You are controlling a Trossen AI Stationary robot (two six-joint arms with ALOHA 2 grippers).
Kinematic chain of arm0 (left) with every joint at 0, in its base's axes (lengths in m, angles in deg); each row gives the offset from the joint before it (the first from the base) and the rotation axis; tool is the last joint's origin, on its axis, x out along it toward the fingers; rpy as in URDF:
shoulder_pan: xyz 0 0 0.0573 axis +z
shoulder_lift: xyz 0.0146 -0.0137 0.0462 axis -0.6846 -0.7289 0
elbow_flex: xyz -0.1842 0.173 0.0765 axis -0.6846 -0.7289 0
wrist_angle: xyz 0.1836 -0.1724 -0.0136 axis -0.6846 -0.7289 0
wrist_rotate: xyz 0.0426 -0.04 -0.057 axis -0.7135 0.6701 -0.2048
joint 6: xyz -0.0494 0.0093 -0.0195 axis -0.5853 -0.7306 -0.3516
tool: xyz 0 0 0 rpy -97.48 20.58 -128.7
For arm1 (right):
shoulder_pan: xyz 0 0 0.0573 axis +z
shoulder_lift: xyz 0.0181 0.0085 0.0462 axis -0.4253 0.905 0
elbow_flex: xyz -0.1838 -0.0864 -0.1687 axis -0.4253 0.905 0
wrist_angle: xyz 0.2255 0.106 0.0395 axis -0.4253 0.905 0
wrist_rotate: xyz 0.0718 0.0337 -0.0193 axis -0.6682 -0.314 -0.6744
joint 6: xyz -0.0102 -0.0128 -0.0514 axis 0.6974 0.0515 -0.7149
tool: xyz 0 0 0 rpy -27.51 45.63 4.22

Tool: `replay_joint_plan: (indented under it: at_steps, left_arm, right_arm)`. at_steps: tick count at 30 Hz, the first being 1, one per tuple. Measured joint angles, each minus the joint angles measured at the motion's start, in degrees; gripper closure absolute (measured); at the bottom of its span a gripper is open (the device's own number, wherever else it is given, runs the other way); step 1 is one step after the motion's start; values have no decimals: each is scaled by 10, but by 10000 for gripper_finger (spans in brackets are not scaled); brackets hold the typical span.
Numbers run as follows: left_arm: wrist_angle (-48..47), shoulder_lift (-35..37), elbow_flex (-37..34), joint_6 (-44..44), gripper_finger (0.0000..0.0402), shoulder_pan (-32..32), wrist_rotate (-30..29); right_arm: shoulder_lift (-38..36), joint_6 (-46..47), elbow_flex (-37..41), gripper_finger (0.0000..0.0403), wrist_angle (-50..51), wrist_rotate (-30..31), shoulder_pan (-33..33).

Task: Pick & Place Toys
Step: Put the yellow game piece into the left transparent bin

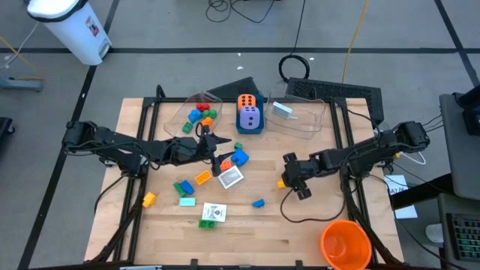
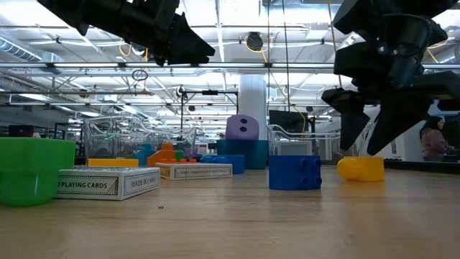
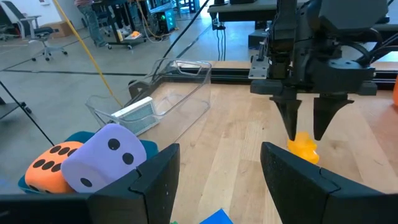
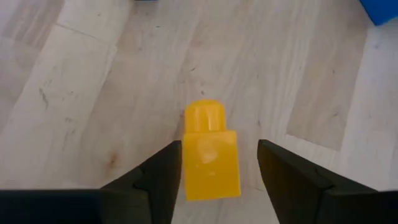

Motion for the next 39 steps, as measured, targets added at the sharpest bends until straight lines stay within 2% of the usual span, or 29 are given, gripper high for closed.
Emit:
replay_joint_plan:
  at_steps: [9, 26, 31, 36, 39]
  left_arm:
    - [0, 0, 0, 0, 172, 0, 0]
    - [0, 0, 0, 0, 172, 0, 0]
    - [-2, 0, 0, 0, 172, 3, 0]
    - [-2, 0, 0, -1, 172, 2, 0]
    - [-2, 0, 0, -2, 172, 2, 0]
  right_arm:
    - [3, 23, 0, 171, 0, -3, -12]
    - [59, 12, 0, 182, -10, -18, -12]
    - [52, 6, 0, 209, -18, -14, -12]
    - [51, 6, 0, 267, -18, -14, -13]
    - [51, 5, 0, 273, -18, -14, -13]
